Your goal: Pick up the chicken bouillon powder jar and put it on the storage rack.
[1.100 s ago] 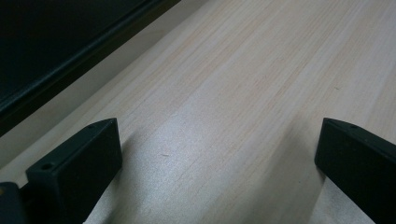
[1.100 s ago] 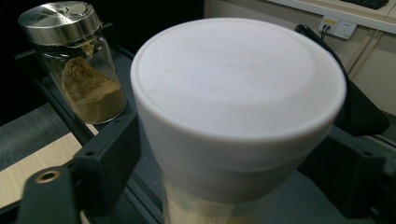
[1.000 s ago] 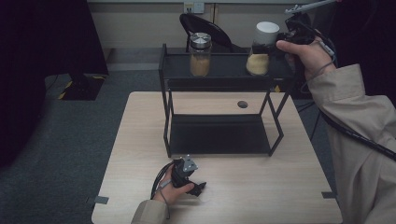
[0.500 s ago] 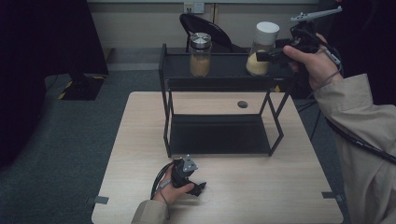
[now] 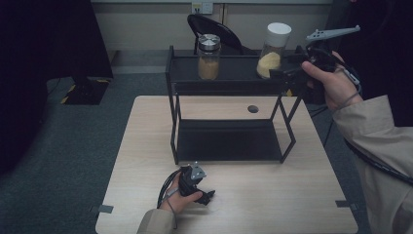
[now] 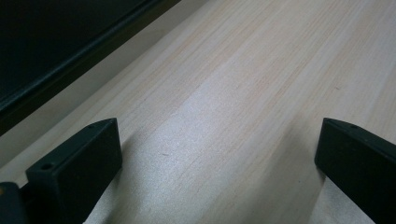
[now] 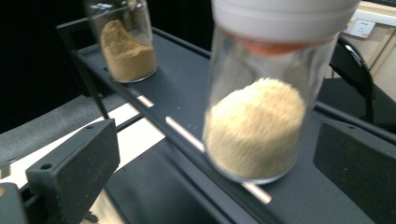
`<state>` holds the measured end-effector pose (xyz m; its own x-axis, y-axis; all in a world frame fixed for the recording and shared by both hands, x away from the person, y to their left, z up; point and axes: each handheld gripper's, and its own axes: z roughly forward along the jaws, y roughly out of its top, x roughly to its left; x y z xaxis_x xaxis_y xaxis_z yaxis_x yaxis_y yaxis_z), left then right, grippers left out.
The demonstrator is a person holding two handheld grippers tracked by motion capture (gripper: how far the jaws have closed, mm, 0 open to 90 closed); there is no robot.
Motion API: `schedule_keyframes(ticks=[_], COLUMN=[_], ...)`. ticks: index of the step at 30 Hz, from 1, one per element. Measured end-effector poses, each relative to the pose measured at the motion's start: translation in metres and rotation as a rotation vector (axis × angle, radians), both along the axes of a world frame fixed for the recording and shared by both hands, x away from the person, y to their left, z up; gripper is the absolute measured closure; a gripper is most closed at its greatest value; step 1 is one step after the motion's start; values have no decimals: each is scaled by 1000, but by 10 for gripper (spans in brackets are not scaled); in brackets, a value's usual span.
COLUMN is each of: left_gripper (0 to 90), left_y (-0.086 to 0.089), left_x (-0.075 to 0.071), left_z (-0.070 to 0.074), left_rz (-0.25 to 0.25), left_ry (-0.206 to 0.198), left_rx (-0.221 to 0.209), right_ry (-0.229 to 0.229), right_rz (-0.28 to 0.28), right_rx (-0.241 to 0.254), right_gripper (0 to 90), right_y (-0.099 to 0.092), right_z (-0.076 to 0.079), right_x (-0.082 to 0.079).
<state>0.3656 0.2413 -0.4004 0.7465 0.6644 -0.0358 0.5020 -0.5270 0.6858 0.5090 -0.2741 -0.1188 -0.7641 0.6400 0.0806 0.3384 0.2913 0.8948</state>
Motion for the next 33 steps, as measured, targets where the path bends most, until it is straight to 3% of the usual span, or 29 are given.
schedule_keyframes(ticks=[10,19,33], left_gripper=[1,1,1], left_y=[0,0,0], left_x=[0,0,0], left_z=[0,0,0], left_rz=[0,0,2], left_ry=[0,0,0], left_rx=[0,0,0], right_ry=[-5,-29,-7], right_rz=[38,84,104], right_rx=[42,43,60], right_gripper=[0,0,0], right_y=[-13,-22,-34], right_z=[-26,-54,-97], right_x=[-20,-35,-44])
